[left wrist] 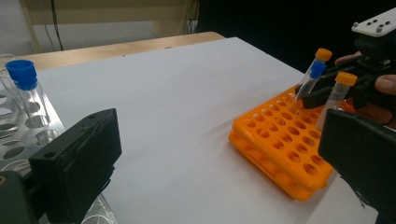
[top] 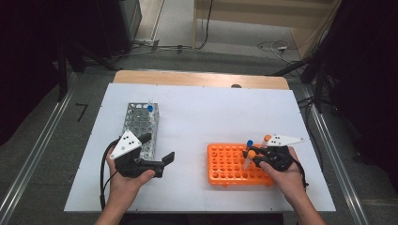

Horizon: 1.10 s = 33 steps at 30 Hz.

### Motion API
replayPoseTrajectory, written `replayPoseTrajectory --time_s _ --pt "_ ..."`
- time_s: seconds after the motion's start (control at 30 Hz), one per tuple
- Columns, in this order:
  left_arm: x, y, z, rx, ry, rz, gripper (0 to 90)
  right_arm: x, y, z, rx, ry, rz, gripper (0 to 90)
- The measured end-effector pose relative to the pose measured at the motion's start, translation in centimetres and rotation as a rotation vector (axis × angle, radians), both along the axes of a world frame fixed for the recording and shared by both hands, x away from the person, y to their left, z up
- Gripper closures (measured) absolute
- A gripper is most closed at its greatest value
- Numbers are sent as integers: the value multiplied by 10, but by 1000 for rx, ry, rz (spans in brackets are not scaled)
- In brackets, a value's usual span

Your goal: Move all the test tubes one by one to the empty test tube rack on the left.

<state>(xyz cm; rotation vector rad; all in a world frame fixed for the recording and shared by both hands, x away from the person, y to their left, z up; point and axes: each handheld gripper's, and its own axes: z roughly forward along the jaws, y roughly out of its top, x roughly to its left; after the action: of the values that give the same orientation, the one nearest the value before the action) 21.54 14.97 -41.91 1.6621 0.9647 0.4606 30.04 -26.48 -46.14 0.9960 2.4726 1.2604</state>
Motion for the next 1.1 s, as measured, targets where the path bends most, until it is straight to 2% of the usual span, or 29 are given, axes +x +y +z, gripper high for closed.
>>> replayPoseTrajectory --time_s 0.1,0.17,0.3,0.43,0.5,0.9,1.1 --pt "0 -1 0 2 0 0 0 2 5 -1 -21 1 2 658" --pt "-1 -1 -1 5 3 -1 0 3 7 -2 -27 -6 4 701" --pt "-1 -3 -2 13 6 -5 0 2 8 -3 -23 -13 2 743" --pt "-1 -5 -1 7 1 -9 0 1 3 0 22 -13 -12 746" --pt "-1 -5 -1 9 1 -9 0 -1 1 3 35 -31 -14 746" --pt "-3 -8 1 10 -5 -22 0 -15 -14 39 130 -138 -29 748" --pt "-3 -12 2 7 -6 -45 0 -23 -16 59 185 -187 -36 748"
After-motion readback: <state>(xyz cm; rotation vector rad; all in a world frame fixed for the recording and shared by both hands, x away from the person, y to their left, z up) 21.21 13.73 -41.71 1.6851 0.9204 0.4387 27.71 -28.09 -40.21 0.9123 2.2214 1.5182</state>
